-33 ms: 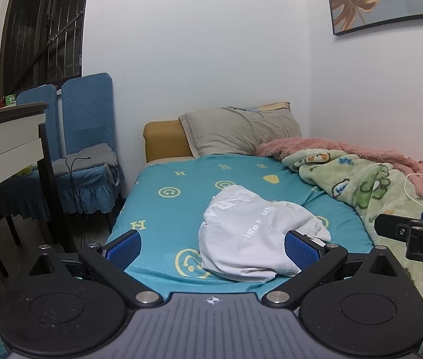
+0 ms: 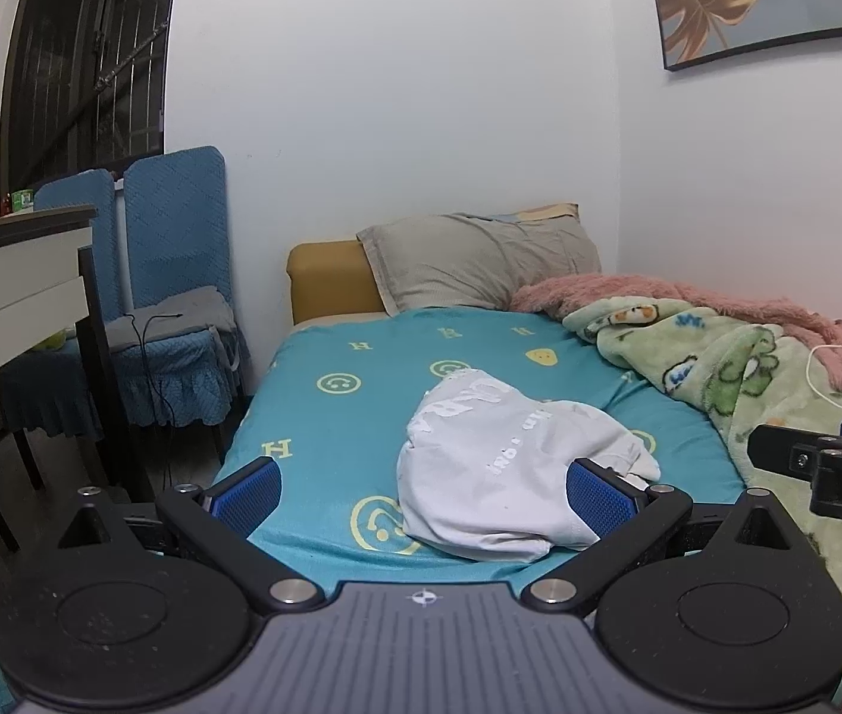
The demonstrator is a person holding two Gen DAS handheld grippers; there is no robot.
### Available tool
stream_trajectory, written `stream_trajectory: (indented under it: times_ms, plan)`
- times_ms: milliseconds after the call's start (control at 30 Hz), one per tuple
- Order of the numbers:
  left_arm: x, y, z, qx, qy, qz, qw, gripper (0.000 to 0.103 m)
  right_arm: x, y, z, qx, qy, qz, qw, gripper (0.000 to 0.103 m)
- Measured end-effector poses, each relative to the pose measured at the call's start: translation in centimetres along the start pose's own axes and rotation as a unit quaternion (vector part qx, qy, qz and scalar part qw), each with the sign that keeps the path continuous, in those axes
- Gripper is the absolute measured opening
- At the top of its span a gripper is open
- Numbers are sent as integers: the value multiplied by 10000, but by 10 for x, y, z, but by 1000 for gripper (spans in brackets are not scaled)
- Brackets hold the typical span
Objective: Fold clothes
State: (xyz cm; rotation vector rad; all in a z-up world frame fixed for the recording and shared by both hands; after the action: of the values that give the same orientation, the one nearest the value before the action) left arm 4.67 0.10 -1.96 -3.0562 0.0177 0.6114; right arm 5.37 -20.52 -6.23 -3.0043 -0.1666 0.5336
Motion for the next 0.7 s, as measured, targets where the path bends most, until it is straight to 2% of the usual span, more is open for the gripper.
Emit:
stream_trajectory:
  times_ms: [133, 233, 700]
  plan:
    - [1, -1, 1, 95, -5, -31, 9999, 103, -2, -2, -1, 72, -35, -21, 10000, 89]
    - [-13, 4, 0, 173, 158, -89, 9997, 103, -2, -1, 0, 90, -52, -22, 9999, 89]
    - [-1, 1, 2, 185, 14, -36, 9998, 103, -2, 4, 1, 168, -26, 33, 9999, 89]
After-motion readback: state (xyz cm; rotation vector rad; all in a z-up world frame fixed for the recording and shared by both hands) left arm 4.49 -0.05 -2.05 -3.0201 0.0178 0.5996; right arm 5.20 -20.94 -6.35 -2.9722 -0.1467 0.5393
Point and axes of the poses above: each gripper's, at about its wrist camera, not at the fingertips, and x roughly the way its jaws point, y to its right, z to its underside, the point moved 5 cm from there along x, roughly the way its jaws point, and after that the axes turned 1 degree about z, right-handed, at the moved point
